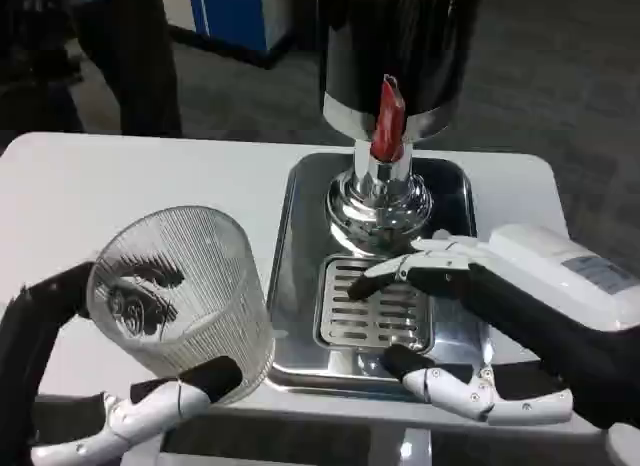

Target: Grasp the cup under the faucet to collect the drink, then remove the cup.

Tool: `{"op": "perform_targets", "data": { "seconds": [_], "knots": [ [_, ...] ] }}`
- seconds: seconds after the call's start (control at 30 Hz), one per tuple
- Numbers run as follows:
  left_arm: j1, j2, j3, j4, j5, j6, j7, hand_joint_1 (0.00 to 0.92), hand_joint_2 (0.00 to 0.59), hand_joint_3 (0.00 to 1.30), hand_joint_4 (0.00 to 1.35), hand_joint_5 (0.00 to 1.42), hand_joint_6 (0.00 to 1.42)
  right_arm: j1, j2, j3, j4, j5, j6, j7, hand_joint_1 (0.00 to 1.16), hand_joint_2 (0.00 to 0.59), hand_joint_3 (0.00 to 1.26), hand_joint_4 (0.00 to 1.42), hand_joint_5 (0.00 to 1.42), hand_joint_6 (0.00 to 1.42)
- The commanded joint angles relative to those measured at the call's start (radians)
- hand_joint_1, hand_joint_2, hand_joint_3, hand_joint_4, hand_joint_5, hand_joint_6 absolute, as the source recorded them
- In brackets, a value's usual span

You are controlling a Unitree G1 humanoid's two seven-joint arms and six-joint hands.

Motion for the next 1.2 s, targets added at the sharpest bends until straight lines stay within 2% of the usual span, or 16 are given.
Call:
{"op": "perform_targets", "data": {
  "seconds": [0.03, 0.8, 1.2],
  "knots": [
    [0.005, -0.007, 0.004, -0.022, -0.004, -0.009, 0.001, 0.523, 0.056, 0.69, 0.59, 0.60, 0.36, 0.007, 0.000, -0.002, -0.017, 0.006, 0.007, 0.007, 0.39, 0.438, 0.30, 0.24, 0.13, 0.08],
    [-0.022, -0.005, -0.022, -0.019, 0.008, 0.008, -0.004, 0.523, 0.055, 0.69, 0.60, 0.61, 0.36, 0.041, 0.009, -0.026, -0.023, 0.011, 0.010, -0.009, 0.39, 0.438, 0.30, 0.25, 0.14, 0.08],
    [-0.079, 0.002, -0.057, -0.004, 0.032, 0.036, -0.010, 0.523, 0.055, 0.69, 0.60, 0.61, 0.36, 0.080, 0.042, -0.059, -0.033, -0.004, 0.027, -0.024, 0.44, 0.414, 0.28, 0.28, 0.20, 0.16]
  ]
}}
